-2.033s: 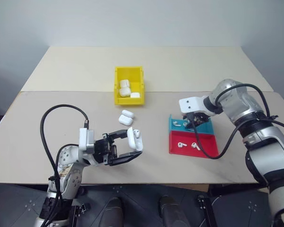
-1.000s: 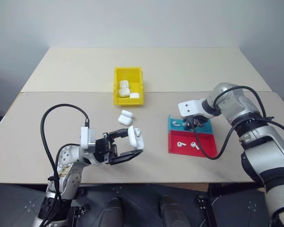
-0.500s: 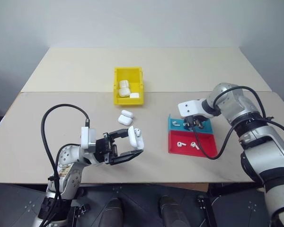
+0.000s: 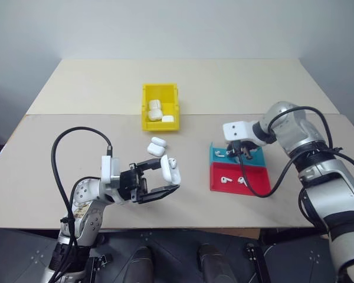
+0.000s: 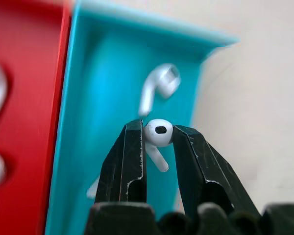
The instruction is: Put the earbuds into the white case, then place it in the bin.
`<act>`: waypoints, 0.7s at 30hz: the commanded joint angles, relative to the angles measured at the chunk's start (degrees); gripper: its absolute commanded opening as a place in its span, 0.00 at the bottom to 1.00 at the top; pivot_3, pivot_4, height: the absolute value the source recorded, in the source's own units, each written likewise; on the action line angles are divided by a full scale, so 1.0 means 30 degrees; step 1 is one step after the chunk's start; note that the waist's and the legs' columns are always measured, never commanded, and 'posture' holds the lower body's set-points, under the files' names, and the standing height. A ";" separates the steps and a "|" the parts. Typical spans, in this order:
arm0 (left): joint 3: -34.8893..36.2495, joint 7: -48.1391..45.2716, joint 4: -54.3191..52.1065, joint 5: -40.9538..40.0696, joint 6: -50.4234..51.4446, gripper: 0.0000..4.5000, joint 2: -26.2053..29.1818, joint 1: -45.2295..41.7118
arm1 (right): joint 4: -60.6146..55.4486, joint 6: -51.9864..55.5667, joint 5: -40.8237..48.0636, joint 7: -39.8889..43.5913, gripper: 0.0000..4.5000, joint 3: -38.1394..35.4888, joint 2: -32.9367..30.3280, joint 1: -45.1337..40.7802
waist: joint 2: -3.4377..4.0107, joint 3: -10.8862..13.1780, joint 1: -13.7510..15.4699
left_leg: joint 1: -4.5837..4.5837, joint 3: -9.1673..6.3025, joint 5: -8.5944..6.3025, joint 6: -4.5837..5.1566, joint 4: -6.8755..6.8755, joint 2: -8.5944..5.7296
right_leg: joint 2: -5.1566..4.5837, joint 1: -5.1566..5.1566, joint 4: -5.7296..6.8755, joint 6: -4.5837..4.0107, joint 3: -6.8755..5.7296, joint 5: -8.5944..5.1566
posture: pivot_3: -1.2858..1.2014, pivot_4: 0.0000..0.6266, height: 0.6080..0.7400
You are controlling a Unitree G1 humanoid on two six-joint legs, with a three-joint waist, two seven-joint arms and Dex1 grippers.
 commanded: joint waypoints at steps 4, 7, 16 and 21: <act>-0.0309 -0.0033 -0.0568 -0.1011 0.0427 0.62 -0.0749 -0.1583 | -1.2415 1.1614 0.6666 -0.0342 0.14 -0.7328 -0.1919 0.2701 | 0.0000 -0.0001 0.0230 | -0.0026 -0.0043 -0.0001 0.0000 -0.0004 -0.0003 | 0.0000 0.0002 -0.0005 0.0001 -0.0042 -0.0003 | 0.52 0.24 1.00; -0.0513 0.0093 -0.0615 -0.1384 0.0953 0.62 -0.1048 -0.2233 | -1.7040 1.6641 0.9728 -0.1485 0.14 -1.0744 -0.1759 0.3809 | 0.0000 0.0000 0.0478 | -0.0031 -0.0056 -0.0001 0.0000 -0.0002 -0.0003 | 0.0002 0.0002 -0.0007 0.0001 -0.0059 -0.0004 | 0.52 0.24 1.00; -0.0655 0.2003 -0.1234 -0.3259 0.3827 0.62 -0.2475 -0.4017 | -2.4987 2.9426 2.0512 -0.7601 0.14 -2.1832 0.6425 0.3314 | 0.0000 -0.0015 0.0424 | 0.0010 -0.0079 0.0020 0.0033 0.0068 0.0000 | 0.0029 0.0074 0.0022 0.0023 -0.0063 -0.0007 | 0.52 0.24 1.00; -0.0570 0.1534 -0.1087 -0.3539 0.3861 0.62 -0.2809 -0.4634 | -2.6015 2.9426 2.6034 -1.1729 0.14 -2.2395 0.7565 0.5168 | 0.0002 -0.0015 0.0432 | -0.0016 -0.0077 0.0029 0.0049 0.0062 -0.0003 | 0.0024 0.0065 0.0000 0.0022 -0.0061 -0.0001 | 0.52 0.24 1.00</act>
